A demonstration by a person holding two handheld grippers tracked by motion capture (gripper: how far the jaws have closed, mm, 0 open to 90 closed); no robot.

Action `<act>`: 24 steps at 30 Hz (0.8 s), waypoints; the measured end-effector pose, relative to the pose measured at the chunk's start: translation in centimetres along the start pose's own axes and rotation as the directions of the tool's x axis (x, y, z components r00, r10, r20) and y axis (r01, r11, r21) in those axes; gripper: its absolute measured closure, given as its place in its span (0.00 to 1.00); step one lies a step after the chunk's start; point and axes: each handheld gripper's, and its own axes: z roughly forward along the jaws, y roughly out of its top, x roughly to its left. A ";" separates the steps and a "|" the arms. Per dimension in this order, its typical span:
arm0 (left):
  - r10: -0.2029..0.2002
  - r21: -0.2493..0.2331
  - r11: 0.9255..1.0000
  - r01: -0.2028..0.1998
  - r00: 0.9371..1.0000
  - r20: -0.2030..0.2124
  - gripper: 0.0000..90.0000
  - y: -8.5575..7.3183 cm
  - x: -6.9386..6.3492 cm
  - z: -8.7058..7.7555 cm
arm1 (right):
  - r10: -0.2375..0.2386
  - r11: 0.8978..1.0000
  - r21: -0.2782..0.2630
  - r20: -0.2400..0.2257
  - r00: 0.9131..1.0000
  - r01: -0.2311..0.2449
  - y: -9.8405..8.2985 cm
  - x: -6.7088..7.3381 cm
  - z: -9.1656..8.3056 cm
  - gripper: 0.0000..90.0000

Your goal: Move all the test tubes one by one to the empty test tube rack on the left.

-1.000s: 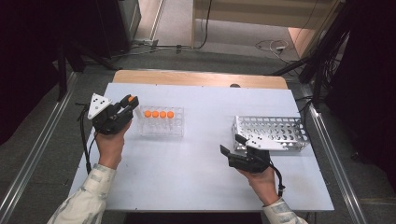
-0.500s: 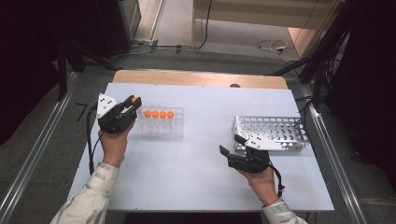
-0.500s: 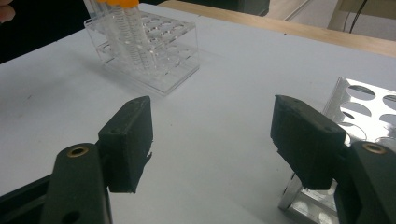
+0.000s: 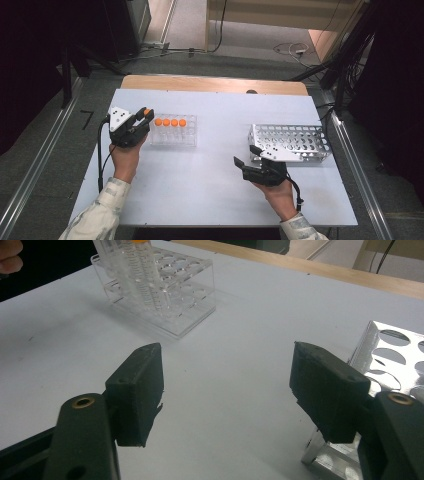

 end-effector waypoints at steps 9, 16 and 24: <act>0.003 0.004 1.000 -0.003 1.000 0.005 0.77 -0.2 0.0 0.0 | -0.003 1.000 0.005 -0.001 1.000 0.003 0.0 0.1 0.1 0.32; -0.014 0.011 1.000 0.014 1.000 0.013 0.73 -0.3 0.0 0.1 | -0.003 1.000 0.006 -0.002 1.000 0.003 -0.1 0.2 0.1 0.32; -0.033 0.006 0.999 0.032 0.999 0.021 0.70 -0.2 0.0 -0.1 | -0.007 1.000 0.007 -0.003 1.000 0.007 -0.1 0.2 0.2 0.32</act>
